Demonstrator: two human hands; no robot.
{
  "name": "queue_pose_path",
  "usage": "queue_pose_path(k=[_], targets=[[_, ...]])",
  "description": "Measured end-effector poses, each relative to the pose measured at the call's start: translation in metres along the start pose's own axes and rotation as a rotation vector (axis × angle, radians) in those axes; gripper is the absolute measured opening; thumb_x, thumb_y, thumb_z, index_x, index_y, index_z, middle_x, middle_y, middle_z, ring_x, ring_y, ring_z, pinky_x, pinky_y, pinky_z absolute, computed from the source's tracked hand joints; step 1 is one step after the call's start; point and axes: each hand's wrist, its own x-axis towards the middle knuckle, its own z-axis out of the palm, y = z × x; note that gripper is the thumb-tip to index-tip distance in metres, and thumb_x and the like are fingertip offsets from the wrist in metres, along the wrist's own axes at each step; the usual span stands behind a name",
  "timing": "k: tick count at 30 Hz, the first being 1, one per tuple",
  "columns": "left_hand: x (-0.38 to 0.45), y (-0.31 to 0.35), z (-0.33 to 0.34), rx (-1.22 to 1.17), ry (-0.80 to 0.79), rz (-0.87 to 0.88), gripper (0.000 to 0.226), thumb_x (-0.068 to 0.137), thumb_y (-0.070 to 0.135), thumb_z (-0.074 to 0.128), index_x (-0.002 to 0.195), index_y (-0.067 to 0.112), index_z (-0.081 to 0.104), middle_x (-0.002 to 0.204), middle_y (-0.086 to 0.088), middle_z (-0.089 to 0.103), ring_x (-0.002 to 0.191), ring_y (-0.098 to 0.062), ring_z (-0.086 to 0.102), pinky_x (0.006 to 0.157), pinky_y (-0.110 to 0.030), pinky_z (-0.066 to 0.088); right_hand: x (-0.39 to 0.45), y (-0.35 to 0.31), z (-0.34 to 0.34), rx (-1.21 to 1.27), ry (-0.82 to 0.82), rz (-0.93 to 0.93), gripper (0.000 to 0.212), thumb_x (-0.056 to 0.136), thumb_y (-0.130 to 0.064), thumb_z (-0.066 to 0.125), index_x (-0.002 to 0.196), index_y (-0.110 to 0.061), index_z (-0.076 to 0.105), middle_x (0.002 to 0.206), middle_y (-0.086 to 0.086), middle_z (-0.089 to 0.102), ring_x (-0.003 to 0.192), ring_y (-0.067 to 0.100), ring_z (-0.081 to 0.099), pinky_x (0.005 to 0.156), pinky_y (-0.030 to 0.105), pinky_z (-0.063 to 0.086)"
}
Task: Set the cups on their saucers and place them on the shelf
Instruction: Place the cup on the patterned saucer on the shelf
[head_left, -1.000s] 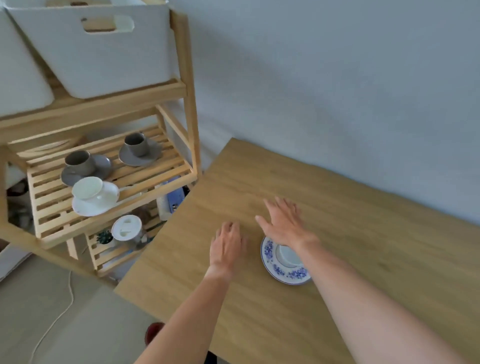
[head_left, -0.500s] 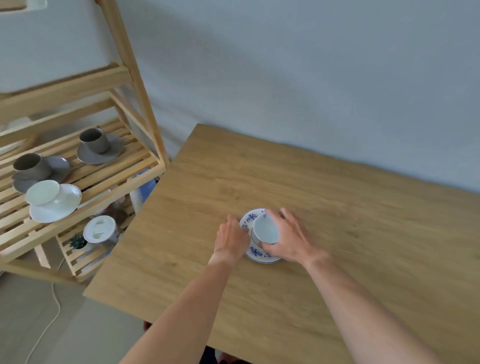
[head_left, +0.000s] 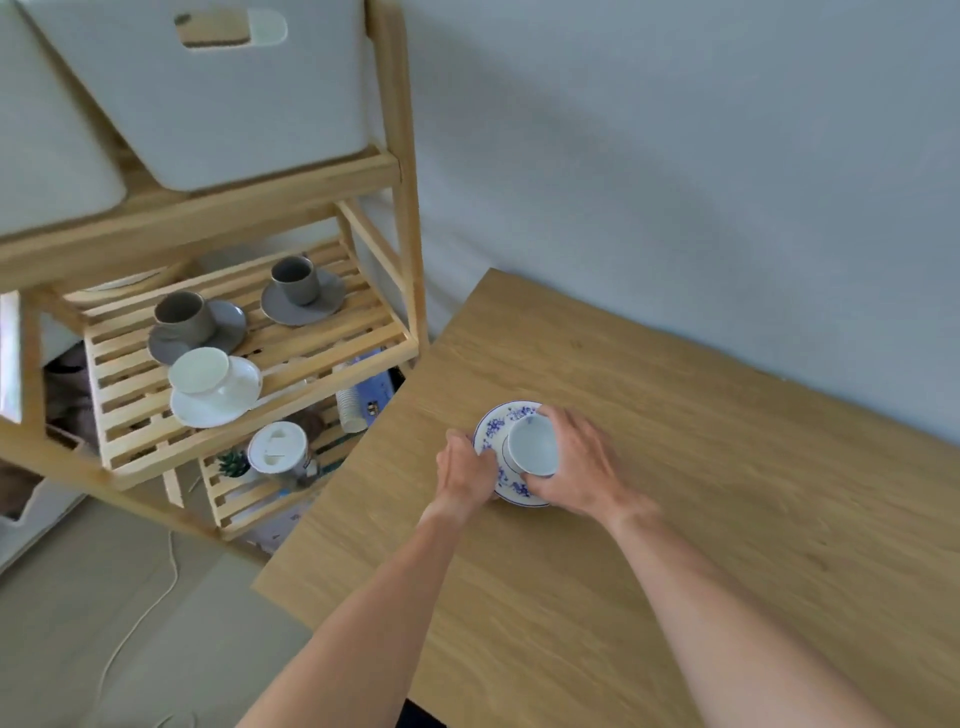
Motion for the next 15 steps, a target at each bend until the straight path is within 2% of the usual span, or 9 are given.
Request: queue_pose_path(k=[3,4,7,10,15], targets=[[0.026,0.0,-0.039,-0.015,0.094,0.005,0.016,0.091,0.015,0.054,0.104,0.011,0.046,0.099,-0.002,0.047,0.1,-0.028,0.059,0.075,-0.049,0.061,0.035,-0.039,0.01,-0.005,-0.009,-0.06,0.079,0.066,-0.037,0.076,0.137,-0.018,0.048,0.127,0.005,0.056,0.116,0.031,0.056,0.095,0.039,0.046],[0.035,0.0,-0.053,-0.024,0.127,0.003,0.016,0.091,0.015,0.053,0.105,0.011,0.046,0.096,0.0,0.047,0.1,-0.028,0.059,0.077,-0.05,0.061,0.047,-0.053,0.014,0.004,-0.009,-0.084,0.078,0.066,-0.036,0.076,0.137,-0.018,0.048,0.125,0.005,0.056,0.114,0.031,0.056,0.093,0.04,0.046],[0.06,0.003,-0.095,-0.085,0.233,-0.029,0.015,0.092,0.014,0.053,0.104,0.01,0.045,0.092,0.0,0.05,0.093,-0.024,0.06,0.07,-0.042,0.06,0.083,-0.098,0.023,0.015,-0.029,-0.155,0.075,0.067,-0.034,0.075,0.136,-0.021,0.047,0.118,0.005,0.052,0.105,0.034,0.059,0.086,0.039,0.049],[0.087,-0.002,-0.133,-0.176,0.3,-0.087,0.014,0.09,0.016,0.054,0.102,0.013,0.045,0.095,-0.002,0.052,0.095,-0.03,0.063,0.077,-0.052,0.061,0.118,-0.141,0.036,-0.003,-0.054,-0.201,0.074,0.067,-0.036,0.073,0.135,-0.025,0.046,0.116,0.004,0.05,0.102,0.034,0.06,0.082,0.039,0.051],[0.134,-0.017,-0.182,-0.243,0.37,-0.191,0.019,0.091,0.016,0.055,0.105,0.01,0.043,0.108,-0.009,0.052,0.099,-0.029,0.06,0.078,-0.05,0.061,0.174,-0.196,0.069,-0.042,-0.116,-0.26,0.077,0.071,-0.037,0.073,0.14,-0.026,0.041,0.128,0.003,0.047,0.113,0.032,0.056,0.094,0.042,0.05]])
